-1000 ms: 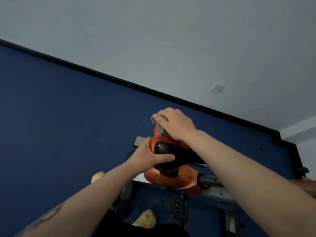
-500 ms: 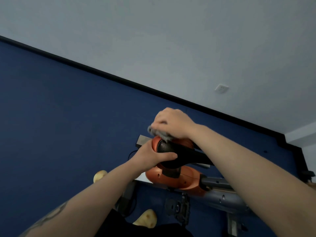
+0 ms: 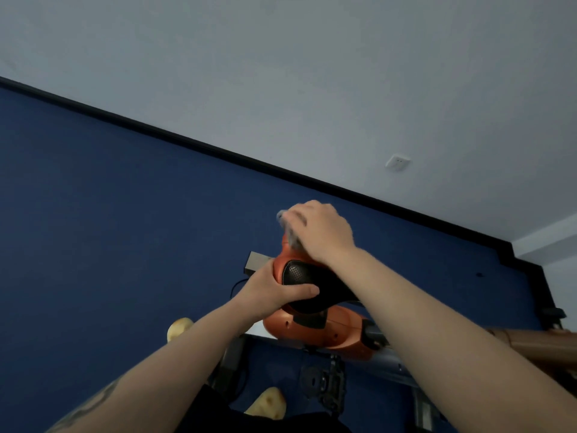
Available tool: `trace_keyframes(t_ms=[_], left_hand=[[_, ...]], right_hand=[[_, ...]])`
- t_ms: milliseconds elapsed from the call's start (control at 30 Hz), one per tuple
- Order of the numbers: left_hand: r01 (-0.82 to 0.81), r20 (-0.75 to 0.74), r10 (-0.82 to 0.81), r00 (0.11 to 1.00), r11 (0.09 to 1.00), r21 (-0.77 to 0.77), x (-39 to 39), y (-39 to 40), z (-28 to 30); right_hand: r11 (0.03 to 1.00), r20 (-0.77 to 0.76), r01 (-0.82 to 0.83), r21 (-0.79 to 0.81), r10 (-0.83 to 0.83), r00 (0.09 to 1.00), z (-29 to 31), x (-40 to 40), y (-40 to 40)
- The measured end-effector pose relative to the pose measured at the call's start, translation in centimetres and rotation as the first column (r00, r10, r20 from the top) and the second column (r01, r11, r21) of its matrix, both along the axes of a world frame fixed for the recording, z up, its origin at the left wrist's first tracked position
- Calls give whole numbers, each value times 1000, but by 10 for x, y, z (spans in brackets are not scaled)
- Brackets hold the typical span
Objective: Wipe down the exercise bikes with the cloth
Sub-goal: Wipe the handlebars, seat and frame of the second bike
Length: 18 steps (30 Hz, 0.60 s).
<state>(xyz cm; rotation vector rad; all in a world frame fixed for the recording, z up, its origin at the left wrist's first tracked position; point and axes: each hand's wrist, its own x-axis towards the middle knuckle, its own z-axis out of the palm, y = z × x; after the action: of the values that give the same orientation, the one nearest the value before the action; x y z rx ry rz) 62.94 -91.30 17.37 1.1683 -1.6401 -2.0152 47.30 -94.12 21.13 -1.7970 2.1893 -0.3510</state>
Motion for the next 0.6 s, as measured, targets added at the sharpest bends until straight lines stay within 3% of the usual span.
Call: trace_keyframes(t_ms=[67, 133, 233, 300, 400, 433, 500, 567, 600], left_hand=[[-12, -4, 12, 1000, 1000, -8, 0, 1, -2], [-4, -10, 4, 1000, 1000, -11, 0, 0, -2], [-38, 32, 39, 999, 999, -35, 0, 0, 1], [-92, 20, 94, 995, 992, -84, 2, 4, 3], [-84, -49, 74, 996, 964, -253, 4, 9, 2], [-62, -26, 56, 998, 946, -319, 3, 10, 2], [-15, 51, 41, 998, 901, -434, 3, 11, 3], [31, 113, 33, 993, 852, -522, 3, 13, 2], [41, 121, 29, 992, 840, -540, 3, 13, 1]], right_hand=[[949, -76, -289, -127, 281, 957, -1, 6, 20], [921, 36, -381, -86, 385, 922, 4, -12, 14], [998, 249, 3, 57, -17, 968, 2, -22, 0], [986, 129, 161, 32, -164, 978, -4, -11, 12], [987, -10, 136, -90, -137, 991, -10, -10, 59], [973, 13, 224, -59, -224, 975, -7, -21, 69], [884, -2, 440, 160, -446, 895, -6, -47, 71], [810, -80, 515, 280, -515, 853, -2, -49, 60], [817, -112, 509, 271, -498, 860, -2, -40, 52]])
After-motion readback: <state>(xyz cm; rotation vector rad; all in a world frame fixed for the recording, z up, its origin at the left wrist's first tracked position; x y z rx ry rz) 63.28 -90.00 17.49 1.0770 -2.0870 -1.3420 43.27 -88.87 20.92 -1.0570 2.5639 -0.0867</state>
